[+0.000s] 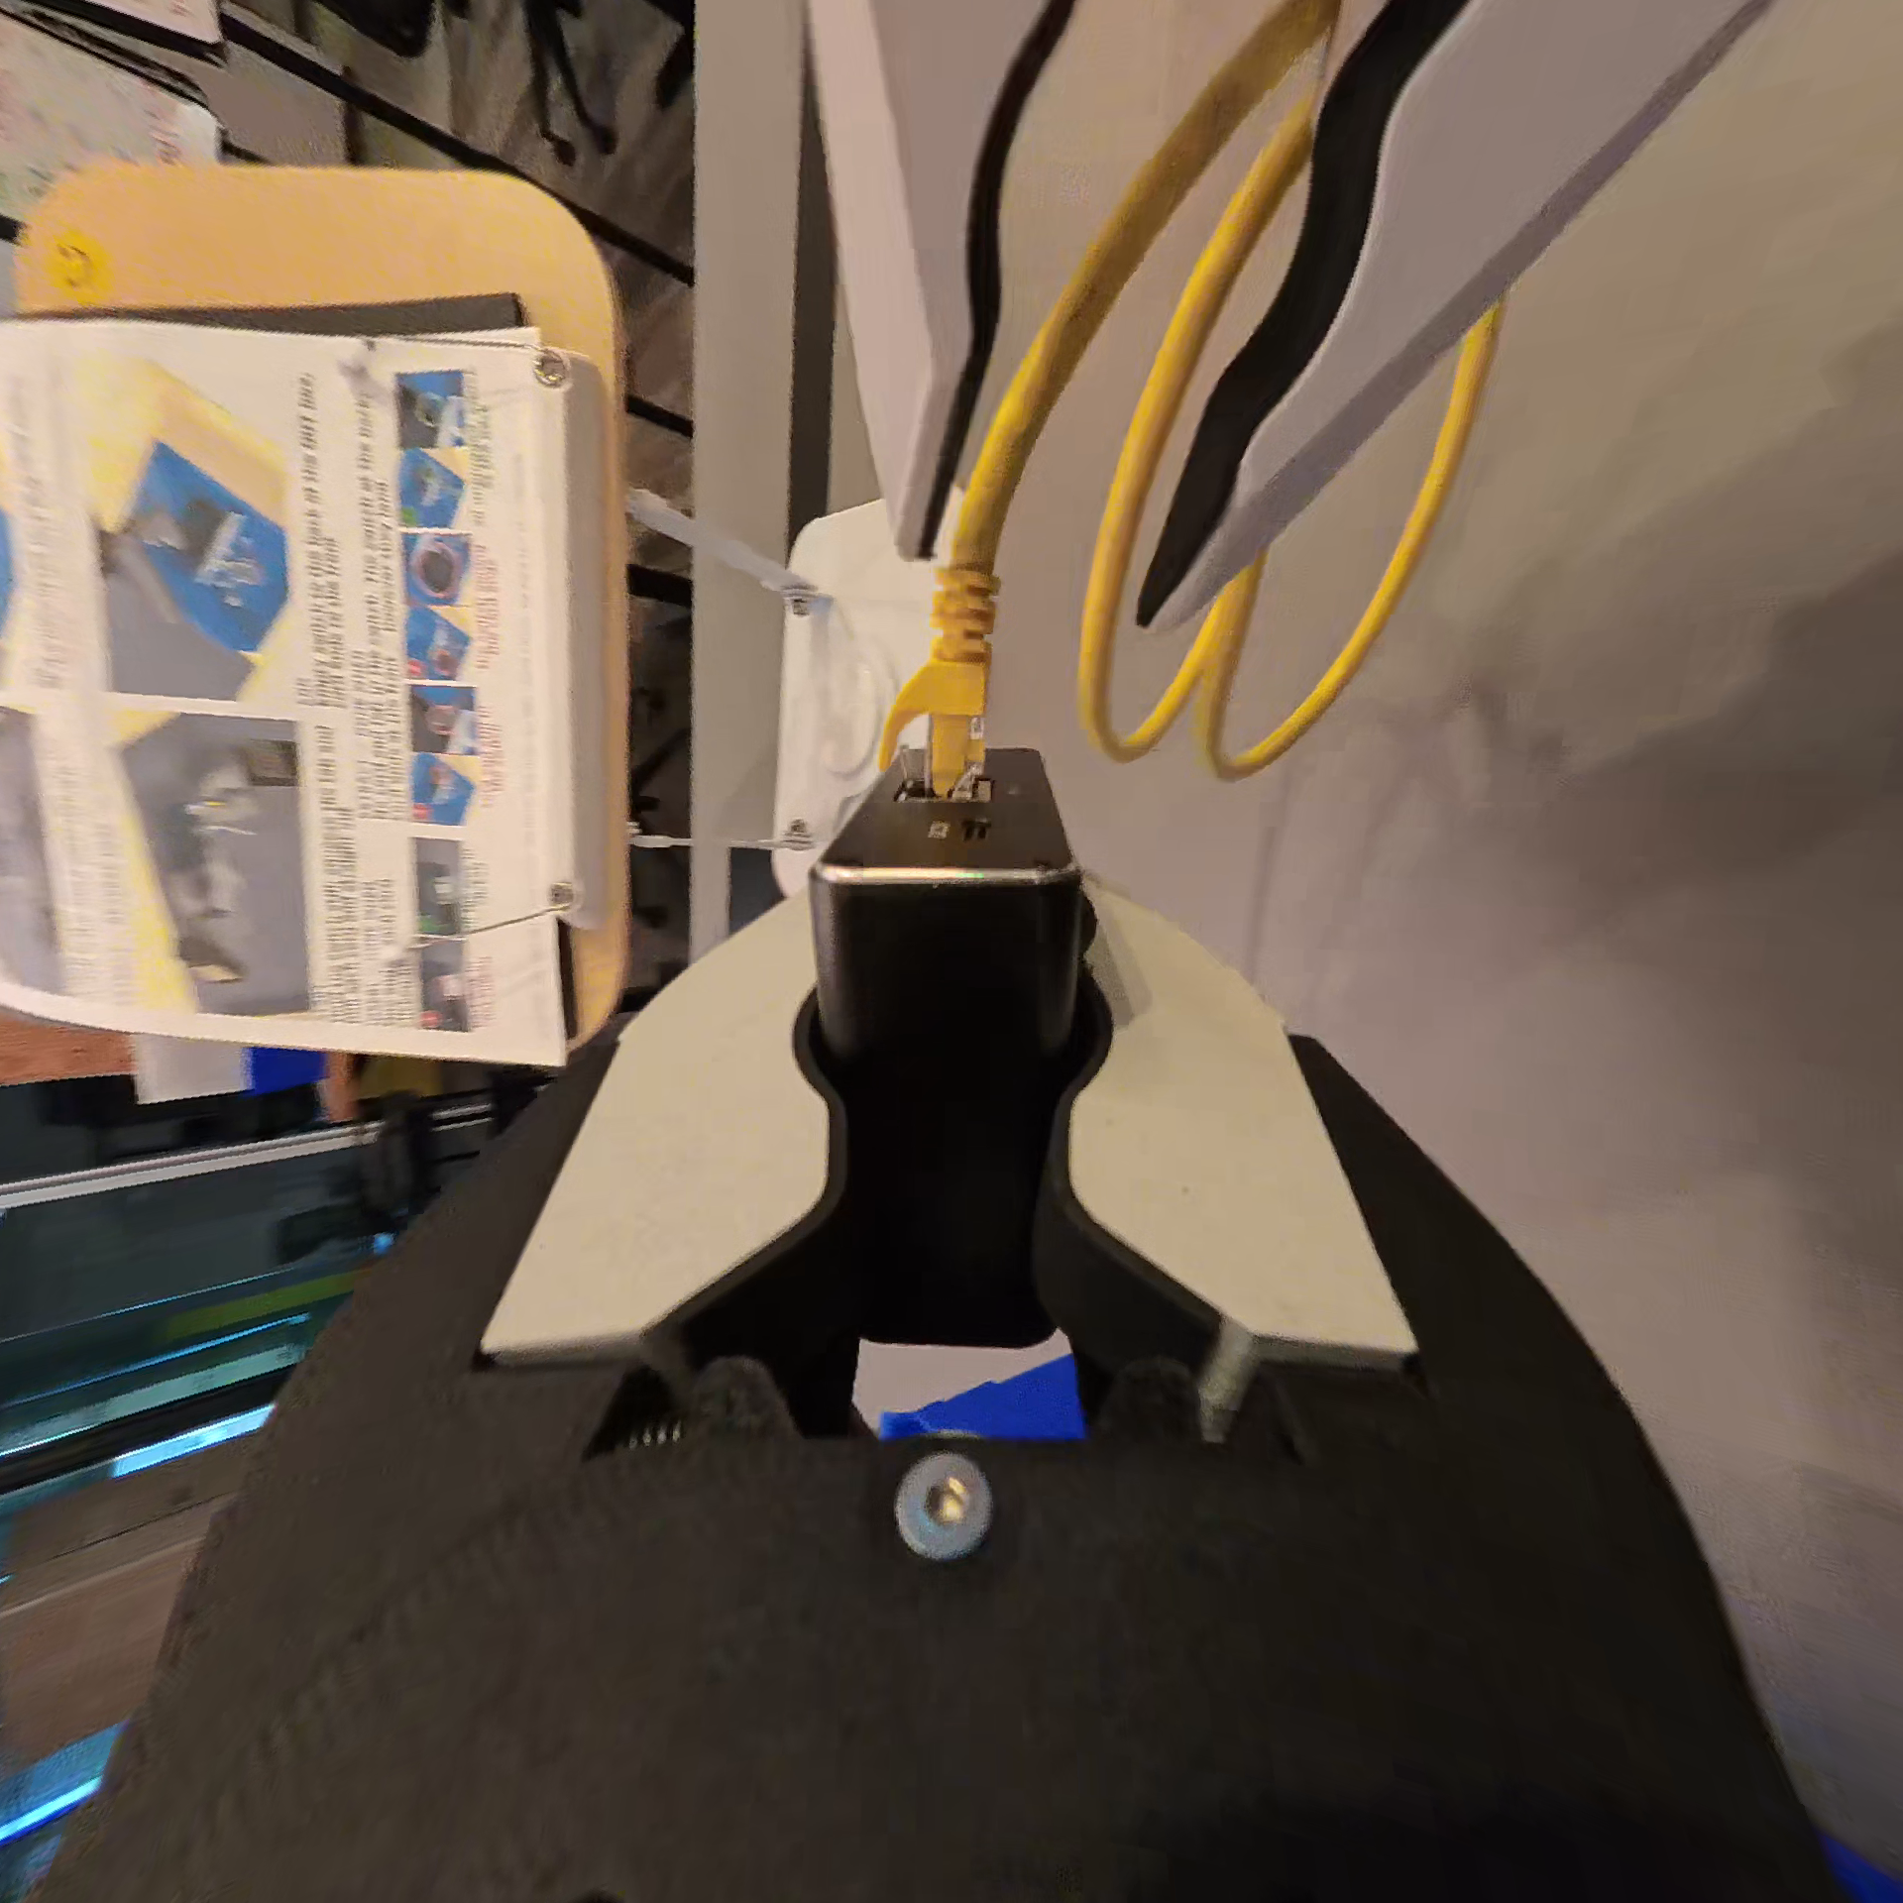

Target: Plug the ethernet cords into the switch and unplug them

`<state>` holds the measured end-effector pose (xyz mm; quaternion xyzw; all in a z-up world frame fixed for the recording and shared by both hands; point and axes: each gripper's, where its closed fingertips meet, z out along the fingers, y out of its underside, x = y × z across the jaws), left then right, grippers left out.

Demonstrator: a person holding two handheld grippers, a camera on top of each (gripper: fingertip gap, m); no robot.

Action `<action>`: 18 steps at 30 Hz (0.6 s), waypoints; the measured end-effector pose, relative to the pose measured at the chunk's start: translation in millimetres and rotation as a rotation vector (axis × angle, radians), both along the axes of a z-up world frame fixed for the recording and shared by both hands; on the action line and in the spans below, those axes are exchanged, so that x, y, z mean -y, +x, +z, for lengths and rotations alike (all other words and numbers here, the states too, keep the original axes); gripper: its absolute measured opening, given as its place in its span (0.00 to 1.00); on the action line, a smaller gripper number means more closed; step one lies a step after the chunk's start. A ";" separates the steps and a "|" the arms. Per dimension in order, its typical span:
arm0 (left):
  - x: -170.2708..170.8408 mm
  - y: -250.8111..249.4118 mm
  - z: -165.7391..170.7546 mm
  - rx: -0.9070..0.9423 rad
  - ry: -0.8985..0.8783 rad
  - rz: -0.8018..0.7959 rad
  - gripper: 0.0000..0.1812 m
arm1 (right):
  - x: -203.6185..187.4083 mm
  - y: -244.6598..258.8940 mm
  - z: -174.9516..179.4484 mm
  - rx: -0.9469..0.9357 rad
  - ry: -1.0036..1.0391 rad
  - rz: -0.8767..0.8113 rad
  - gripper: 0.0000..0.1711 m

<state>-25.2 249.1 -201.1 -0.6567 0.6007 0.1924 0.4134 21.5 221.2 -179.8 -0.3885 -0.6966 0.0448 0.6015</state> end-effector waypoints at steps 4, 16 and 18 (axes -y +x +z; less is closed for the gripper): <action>-3.5 -1.8 4.2 -0.081 0.063 0.017 0.21 | 0.3 -4.4 11.9 -0.020 0.017 -0.004 0.13; 3.2 8.5 16.4 -0.126 0.111 -0.019 0.22 | -4.6 -15.0 13.6 0.016 0.067 0.029 0.08; 3.7 9.7 17.8 -0.130 0.115 -0.026 0.21 | -4.6 -14.3 16.2 0.007 0.059 0.040 0.06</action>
